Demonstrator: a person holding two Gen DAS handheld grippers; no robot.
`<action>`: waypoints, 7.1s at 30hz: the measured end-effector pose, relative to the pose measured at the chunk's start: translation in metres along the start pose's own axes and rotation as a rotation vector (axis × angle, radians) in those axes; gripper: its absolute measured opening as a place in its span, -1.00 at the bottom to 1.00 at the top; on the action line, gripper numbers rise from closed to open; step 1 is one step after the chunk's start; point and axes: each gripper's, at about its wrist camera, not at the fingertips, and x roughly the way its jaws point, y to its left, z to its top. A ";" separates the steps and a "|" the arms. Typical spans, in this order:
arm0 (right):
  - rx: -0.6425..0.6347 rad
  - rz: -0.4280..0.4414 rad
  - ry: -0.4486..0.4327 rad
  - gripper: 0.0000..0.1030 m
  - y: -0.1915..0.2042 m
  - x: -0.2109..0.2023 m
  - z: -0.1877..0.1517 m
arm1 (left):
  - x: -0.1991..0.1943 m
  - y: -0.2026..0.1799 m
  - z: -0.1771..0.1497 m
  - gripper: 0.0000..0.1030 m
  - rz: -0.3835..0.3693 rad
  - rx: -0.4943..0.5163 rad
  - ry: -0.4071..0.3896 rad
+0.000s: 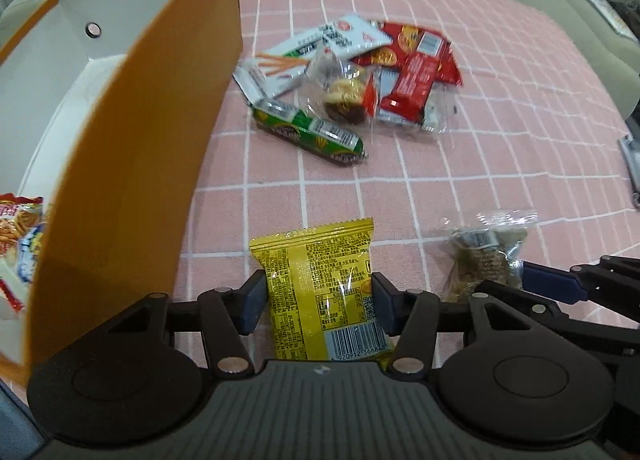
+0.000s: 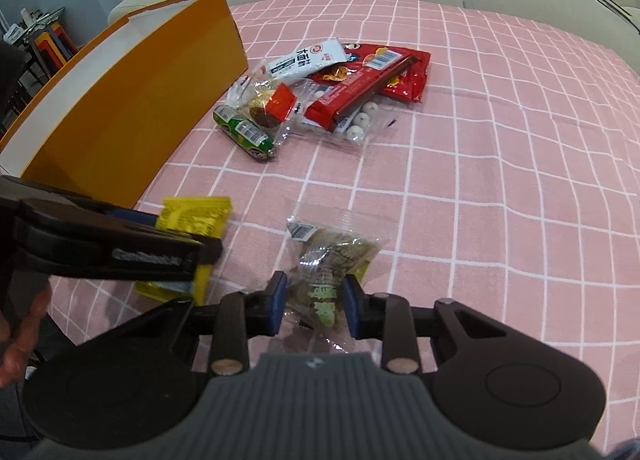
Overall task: Organize snacks
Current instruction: 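Carry both packets over the box and open both tools to drop them in, then lift both tools out of the box toward the remaining snacks, then grasp the clear red-capped bag with the left tool while the right tool grasps the red sausage stick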
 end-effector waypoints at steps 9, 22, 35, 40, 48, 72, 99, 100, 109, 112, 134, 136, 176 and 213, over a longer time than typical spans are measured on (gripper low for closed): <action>-0.021 -0.007 -0.057 -0.60 0.011 -0.028 0.007 | -0.045 0.006 0.003 0.21 -0.049 0.007 -0.113; -0.167 0.021 -0.218 -0.61 0.054 -0.085 0.054 | -0.122 0.049 0.023 0.21 -0.096 -0.048 -0.302; -0.421 0.170 -0.265 -0.62 0.155 -0.079 0.135 | -0.152 0.156 0.067 0.21 -0.013 -0.107 -0.330; -0.577 0.170 -0.228 -0.62 0.196 -0.054 0.148 | -0.125 0.176 0.077 0.21 0.019 -0.061 -0.227; -0.858 0.151 -0.098 -0.62 0.236 0.001 0.157 | -0.078 0.187 0.085 0.21 0.055 0.070 -0.069; -0.995 0.203 0.166 -0.62 0.243 0.103 0.169 | -0.013 0.192 0.090 0.22 0.082 0.178 0.149; -0.751 0.141 -0.029 -0.05 0.212 0.015 0.200 | -0.118 0.179 0.087 0.36 0.052 0.046 -0.177; -0.719 0.134 -0.043 -0.05 0.208 0.008 0.199 | -0.123 0.176 0.086 0.36 0.063 0.036 -0.197; -0.524 0.089 -0.152 0.17 0.181 -0.040 0.171 | -0.154 0.150 0.067 0.36 0.107 -0.047 -0.320; -0.469 0.078 -0.200 0.29 0.169 -0.057 0.159 | -0.158 0.140 0.058 0.36 0.094 -0.077 -0.349; 0.095 -0.146 -0.328 0.34 0.055 -0.066 0.054 | -0.125 0.050 0.033 0.36 -0.104 -0.056 -0.390; 0.135 -0.151 -0.310 0.34 0.042 -0.059 0.052 | -0.117 0.041 0.036 0.36 -0.104 -0.022 -0.376; 0.136 -0.026 -0.088 -0.27 -0.034 0.088 0.149 | 0.045 -0.014 0.111 0.28 -0.012 0.171 -0.068; 0.107 -0.021 -0.023 -0.83 -0.032 0.099 0.144 | -0.009 0.000 0.107 -0.03 -0.021 0.102 -0.175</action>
